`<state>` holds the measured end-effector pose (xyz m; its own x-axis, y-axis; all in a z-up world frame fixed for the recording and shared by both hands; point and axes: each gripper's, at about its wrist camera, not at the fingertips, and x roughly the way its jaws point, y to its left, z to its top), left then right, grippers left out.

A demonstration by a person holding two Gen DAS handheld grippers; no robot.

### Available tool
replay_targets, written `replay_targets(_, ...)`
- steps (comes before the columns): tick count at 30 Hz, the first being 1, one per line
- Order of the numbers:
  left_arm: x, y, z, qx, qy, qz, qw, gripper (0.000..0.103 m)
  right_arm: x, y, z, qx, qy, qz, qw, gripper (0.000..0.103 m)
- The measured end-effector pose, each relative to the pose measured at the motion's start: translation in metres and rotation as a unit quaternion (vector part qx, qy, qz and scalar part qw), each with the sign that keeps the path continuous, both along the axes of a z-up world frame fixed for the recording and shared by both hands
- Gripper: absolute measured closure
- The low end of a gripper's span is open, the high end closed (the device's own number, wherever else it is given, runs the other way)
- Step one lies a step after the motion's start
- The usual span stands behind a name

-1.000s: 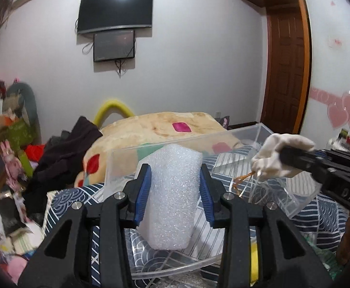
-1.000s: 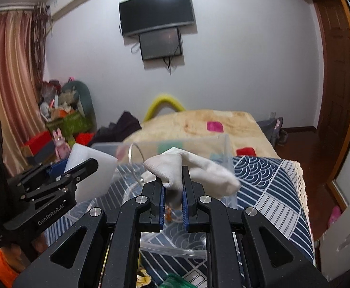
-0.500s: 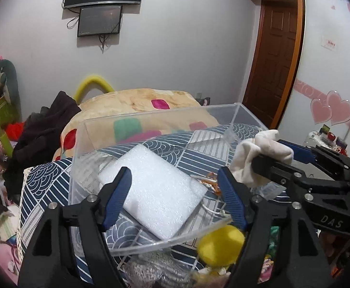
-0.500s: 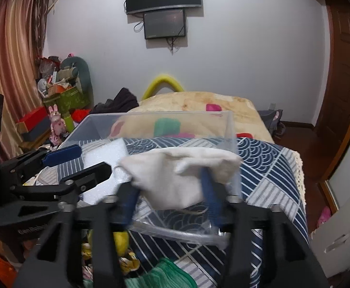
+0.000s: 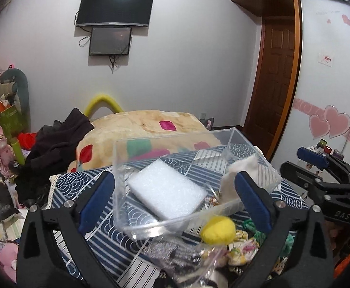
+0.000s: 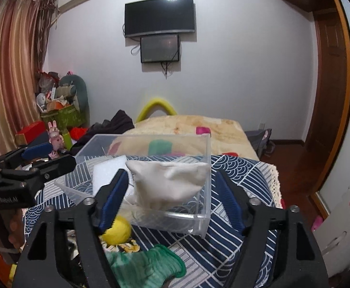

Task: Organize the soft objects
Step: 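Grasp bagged grey sock with left tool while right tool grasps green knitted cloth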

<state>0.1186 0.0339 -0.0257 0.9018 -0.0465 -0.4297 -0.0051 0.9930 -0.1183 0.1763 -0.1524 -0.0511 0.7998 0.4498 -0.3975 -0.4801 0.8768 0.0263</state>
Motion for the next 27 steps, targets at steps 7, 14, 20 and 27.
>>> replay_targets(7,-0.018,-0.003,-0.03,-0.005,0.033,-0.009,0.9994,0.001,-0.018,0.0,-0.011,0.0,0.006,0.013,1.0,0.026)
replay_targets(14,-0.017,-0.009,-0.057,-0.016,0.069,-0.011,0.9975,0.001,-0.023,0.011,-0.032,-0.015,0.035,0.028,0.999,0.026)
replay_targets(20,-0.01,-0.002,-0.072,-0.023,0.088,0.007,0.9958,0.001,-0.022,0.011,-0.053,-0.036,0.056,0.022,0.998,0.026)
replay_targets(27,-0.019,0.02,-0.082,-0.035,0.093,0.026,0.9947,0.001,-0.017,-0.007,-0.069,-0.022,0.094,0.013,0.995,0.027)
